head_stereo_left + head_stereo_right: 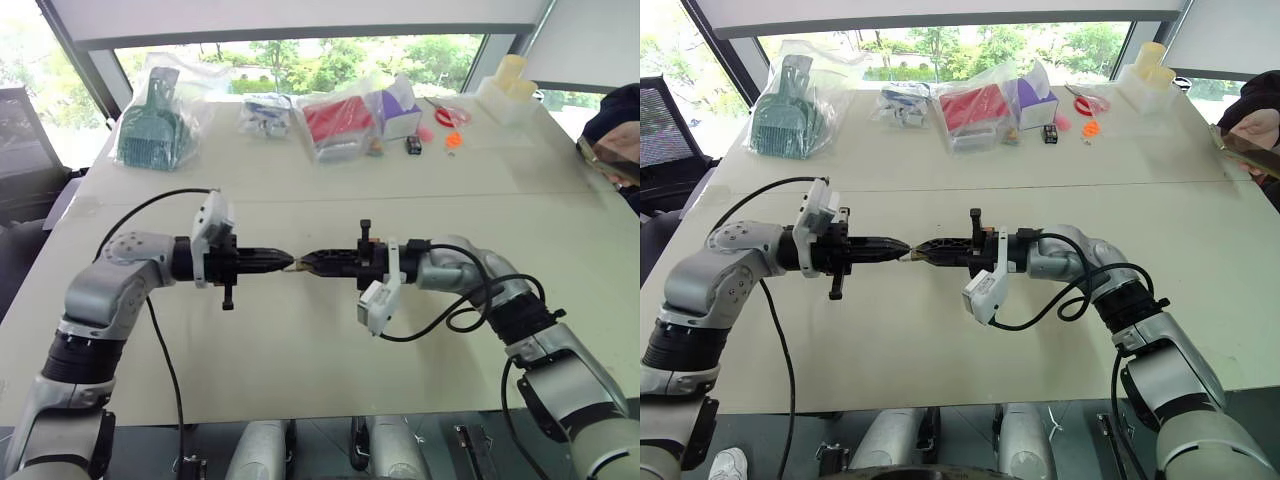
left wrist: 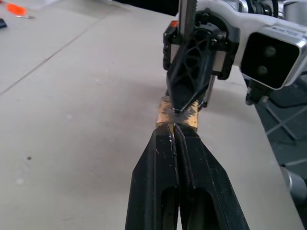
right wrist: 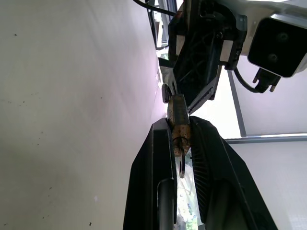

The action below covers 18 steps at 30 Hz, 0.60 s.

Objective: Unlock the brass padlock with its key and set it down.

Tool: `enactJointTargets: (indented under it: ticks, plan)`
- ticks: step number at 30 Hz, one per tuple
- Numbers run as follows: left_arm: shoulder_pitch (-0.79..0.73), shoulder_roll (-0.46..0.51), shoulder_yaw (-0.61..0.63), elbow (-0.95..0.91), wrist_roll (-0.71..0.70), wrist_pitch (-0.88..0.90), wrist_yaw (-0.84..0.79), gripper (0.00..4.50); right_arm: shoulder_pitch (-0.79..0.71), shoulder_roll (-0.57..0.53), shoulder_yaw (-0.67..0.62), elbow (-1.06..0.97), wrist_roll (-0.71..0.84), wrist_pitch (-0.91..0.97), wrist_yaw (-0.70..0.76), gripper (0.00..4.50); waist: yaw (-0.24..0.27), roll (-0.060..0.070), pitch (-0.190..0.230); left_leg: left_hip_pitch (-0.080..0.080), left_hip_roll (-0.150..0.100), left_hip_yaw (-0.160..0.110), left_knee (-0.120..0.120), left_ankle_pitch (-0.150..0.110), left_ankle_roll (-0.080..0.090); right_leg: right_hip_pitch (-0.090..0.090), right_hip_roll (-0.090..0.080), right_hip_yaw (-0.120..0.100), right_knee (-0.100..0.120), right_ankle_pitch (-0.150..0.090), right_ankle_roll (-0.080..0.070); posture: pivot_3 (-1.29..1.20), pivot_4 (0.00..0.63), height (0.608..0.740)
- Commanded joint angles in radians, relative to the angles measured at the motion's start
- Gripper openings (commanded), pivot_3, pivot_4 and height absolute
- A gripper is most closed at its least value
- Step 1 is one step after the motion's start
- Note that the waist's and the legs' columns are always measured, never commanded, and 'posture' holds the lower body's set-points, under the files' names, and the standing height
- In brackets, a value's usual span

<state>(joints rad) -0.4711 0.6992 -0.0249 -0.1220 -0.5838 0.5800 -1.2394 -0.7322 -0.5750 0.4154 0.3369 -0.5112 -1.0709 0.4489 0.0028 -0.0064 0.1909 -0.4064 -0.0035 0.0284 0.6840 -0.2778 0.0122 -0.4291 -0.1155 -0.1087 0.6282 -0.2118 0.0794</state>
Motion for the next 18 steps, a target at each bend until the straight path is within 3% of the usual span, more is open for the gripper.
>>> enactJointTargets:
  ticks: [1,18]
  plan:
    - [0.008,0.023,0.002,-0.025,0.002,-0.011,-0.018,0.07,0.001,-0.002,-0.016,-0.034,0.012,0.003,-0.008,0.00,0.000,0.000,0.000,0.000,0.000,0.000,0.000,0.000,0.000,0.000,0.000,0.000,0.000,0.000,0.000,0.00,0.150,0.740]
    - [0.011,-0.011,-0.011,0.050,0.075,-0.077,0.012,0.07,-0.005,0.001,-0.015,-0.041,0.018,0.010,-0.008,0.00,0.001,0.000,0.000,0.000,0.000,0.000,0.000,0.000,0.000,0.000,0.000,0.000,0.000,0.000,0.000,0.00,0.150,0.740]
